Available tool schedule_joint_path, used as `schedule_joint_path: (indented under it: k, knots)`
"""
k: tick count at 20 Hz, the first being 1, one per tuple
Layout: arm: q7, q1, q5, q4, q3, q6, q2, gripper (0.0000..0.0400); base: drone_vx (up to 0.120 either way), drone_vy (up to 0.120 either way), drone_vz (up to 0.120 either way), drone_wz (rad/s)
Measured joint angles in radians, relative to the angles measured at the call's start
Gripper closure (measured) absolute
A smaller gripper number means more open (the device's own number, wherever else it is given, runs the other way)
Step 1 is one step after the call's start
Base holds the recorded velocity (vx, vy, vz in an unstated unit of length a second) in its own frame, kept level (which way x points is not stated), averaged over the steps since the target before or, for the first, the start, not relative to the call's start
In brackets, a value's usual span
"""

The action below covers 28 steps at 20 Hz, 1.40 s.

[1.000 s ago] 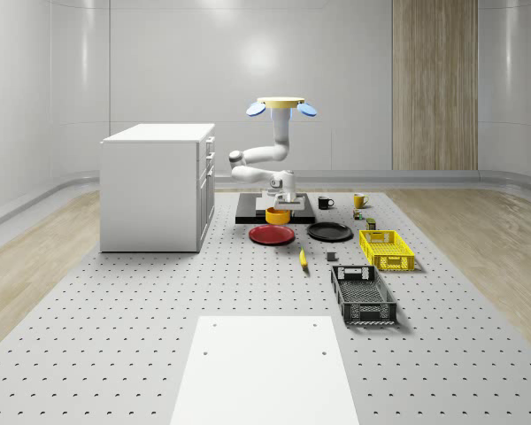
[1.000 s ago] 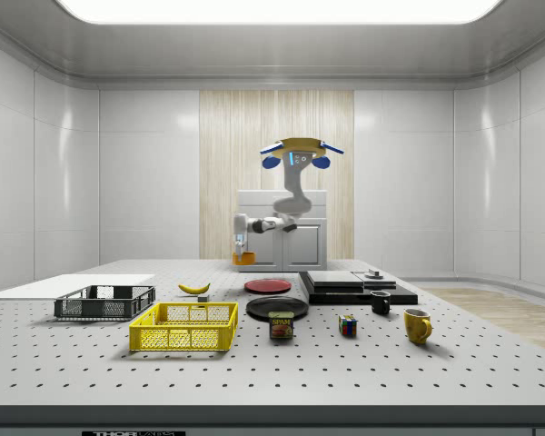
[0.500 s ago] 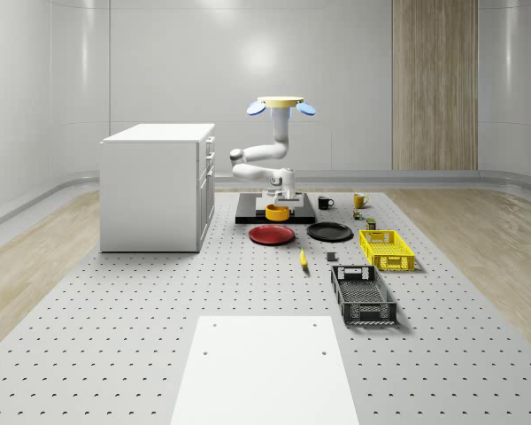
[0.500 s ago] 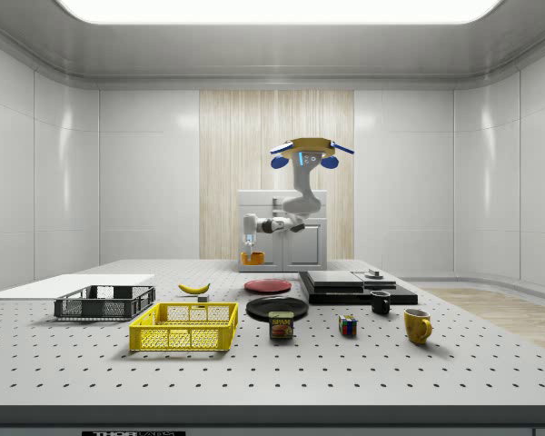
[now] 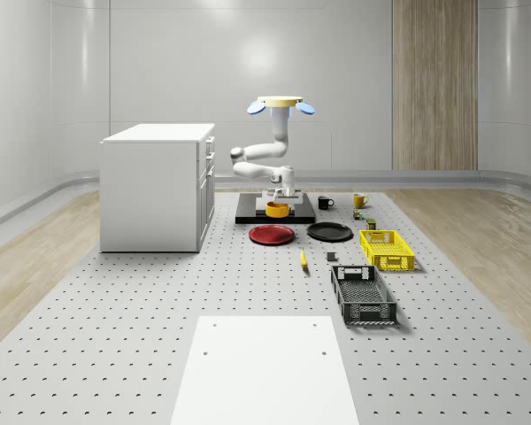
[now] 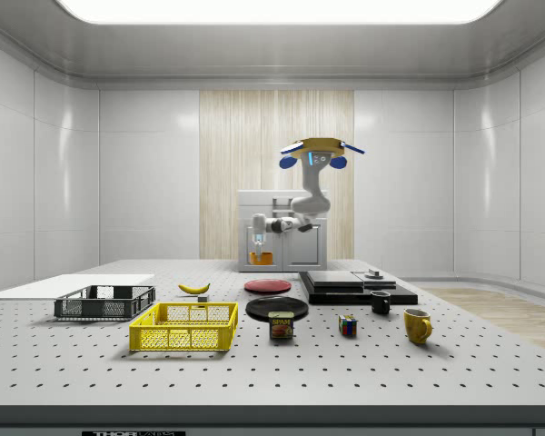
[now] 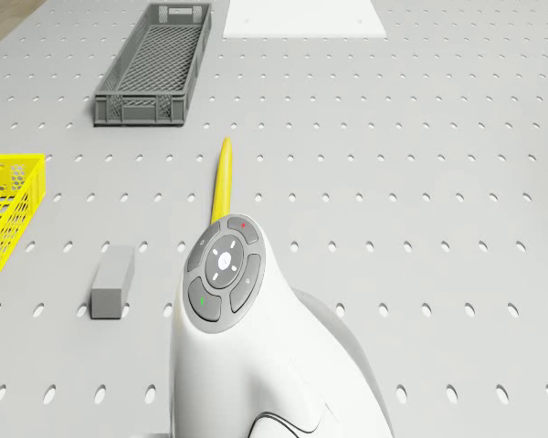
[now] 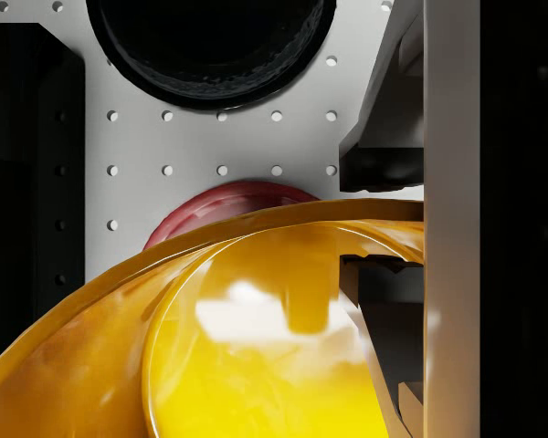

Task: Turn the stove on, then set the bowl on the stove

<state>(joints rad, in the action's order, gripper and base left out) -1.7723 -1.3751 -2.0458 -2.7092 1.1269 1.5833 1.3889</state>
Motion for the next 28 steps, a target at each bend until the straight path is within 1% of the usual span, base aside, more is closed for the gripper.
schedule_joint_path:
  k: [21,23,28]
  knots:
    - [-0.001,-0.001,0.001,0.0,0.0,0.002,0.002,0.03,-0.12,0.0,0.0,0.0]
    - [-0.001,-0.001,0.001,0.0,0.0,0.002,0.002,0.03,-0.12,-0.1,0.0,0.0]
    - [-0.001,-0.001,0.001,0.0,0.0,0.002,0.002,0.03,-0.12,0.0,0.0,0.0]
